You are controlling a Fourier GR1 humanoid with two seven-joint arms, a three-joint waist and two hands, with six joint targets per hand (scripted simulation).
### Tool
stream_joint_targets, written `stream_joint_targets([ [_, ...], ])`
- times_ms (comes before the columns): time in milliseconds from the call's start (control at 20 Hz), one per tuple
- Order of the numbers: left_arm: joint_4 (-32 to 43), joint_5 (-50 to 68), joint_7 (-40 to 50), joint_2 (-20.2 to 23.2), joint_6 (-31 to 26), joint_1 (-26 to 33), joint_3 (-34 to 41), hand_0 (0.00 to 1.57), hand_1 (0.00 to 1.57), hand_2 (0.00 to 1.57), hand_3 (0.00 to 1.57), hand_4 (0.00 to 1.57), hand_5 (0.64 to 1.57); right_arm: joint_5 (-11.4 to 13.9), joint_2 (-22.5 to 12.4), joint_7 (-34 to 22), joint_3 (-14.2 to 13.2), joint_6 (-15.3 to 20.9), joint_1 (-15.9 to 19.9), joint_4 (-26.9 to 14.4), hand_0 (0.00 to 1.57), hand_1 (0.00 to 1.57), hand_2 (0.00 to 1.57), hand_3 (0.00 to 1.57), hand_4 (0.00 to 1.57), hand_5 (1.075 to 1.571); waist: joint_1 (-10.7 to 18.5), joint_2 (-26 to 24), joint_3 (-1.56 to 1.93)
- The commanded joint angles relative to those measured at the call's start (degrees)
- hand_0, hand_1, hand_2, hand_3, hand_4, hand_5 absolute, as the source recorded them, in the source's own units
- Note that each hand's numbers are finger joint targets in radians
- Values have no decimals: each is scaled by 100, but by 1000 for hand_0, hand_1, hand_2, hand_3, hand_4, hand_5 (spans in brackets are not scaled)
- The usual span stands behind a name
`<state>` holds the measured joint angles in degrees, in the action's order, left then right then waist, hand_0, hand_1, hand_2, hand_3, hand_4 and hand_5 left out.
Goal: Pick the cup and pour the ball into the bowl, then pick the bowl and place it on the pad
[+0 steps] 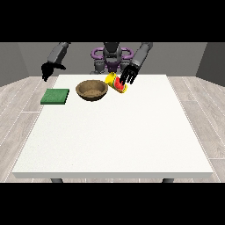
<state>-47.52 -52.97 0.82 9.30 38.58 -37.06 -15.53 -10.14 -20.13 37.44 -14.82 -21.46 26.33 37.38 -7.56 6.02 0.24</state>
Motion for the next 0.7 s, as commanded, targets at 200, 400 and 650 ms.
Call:
stream_joint_targets([
  [200, -247, -1520, 1254, -450, -1441, -557, -976, 1208, 1208, 1571, 1521, 883, 1531, -47, -390, 458, -322, -186, -560, -797, 0, 0, 284, 220, 396, 1541, 754, -532, -11],
  [400, -333, -1981, 1646, -906, -2065, -714, -1311, 520, 520, 1571, 1431, 882, 1530, -74, -481, 442, -334, -339, -554, -893, 0, 0, 198, 277, 418, 1541, 817, -635, -16],
  [650, -548, -2157, 1592, -657, -2932, -1234, -1236, 0, 0, 1571, 1517, 802, 1534, -76, -347, 366, -343, -31, -560, -951, 0, 0, 292, 365, 411, 1537, 846, -798, -18],
])
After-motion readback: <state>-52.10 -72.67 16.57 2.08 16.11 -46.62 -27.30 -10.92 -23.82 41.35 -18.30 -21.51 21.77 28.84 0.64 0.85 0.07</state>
